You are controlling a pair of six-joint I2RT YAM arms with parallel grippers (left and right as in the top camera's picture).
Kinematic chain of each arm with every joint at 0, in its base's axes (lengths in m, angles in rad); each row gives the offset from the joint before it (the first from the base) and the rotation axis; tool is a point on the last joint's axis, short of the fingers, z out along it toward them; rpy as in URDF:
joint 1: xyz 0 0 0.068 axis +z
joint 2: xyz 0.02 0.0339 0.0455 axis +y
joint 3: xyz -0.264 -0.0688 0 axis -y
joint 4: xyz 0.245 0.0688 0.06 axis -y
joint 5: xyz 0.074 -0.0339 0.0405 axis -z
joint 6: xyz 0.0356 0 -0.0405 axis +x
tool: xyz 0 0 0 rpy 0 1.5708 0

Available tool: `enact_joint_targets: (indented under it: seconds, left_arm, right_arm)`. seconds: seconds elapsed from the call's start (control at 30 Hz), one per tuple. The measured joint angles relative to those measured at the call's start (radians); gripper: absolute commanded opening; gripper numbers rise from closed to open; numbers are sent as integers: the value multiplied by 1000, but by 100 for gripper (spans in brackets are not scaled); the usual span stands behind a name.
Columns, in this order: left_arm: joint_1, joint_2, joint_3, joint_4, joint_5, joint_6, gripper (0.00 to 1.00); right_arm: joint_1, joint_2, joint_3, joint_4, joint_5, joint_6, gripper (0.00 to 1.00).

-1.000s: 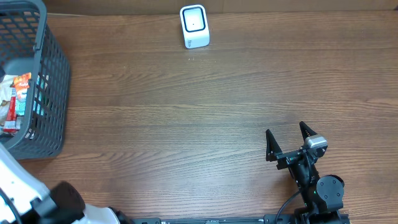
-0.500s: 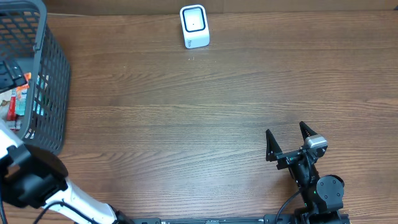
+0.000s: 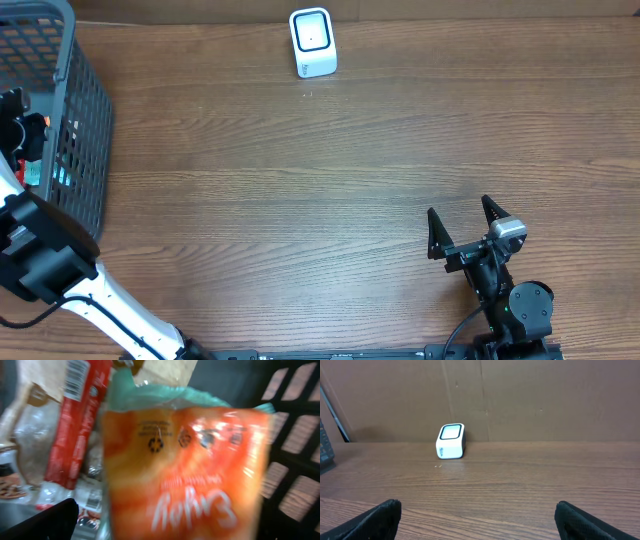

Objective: Scan the item barcode
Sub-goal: 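Grasp several snack packets in the basket with the left gripper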

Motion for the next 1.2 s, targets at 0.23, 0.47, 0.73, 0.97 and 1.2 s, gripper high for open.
enact_joint_targets:
  seconds: [0.23,0.47,0.73,0.97,1.2]
  left_arm:
    - [0,74,0,-12,7,2,100]
    - [0,85,0,-12,6,6,73]
    - [0,85,0,-14,11,5,50]
    - [0,85,2,-14,10,-2,46]
    - [0,75,21,-14,11,-36,47]
  right_arm:
    - [0,0,0,-1,0,0,100]
    - [0,0,0,0,0,0,100]
    - [0,0,0,-1,0,0,100]
    - [0,0,0,0,0,0,100]
    - [0,0,0,-1,0,0,100]
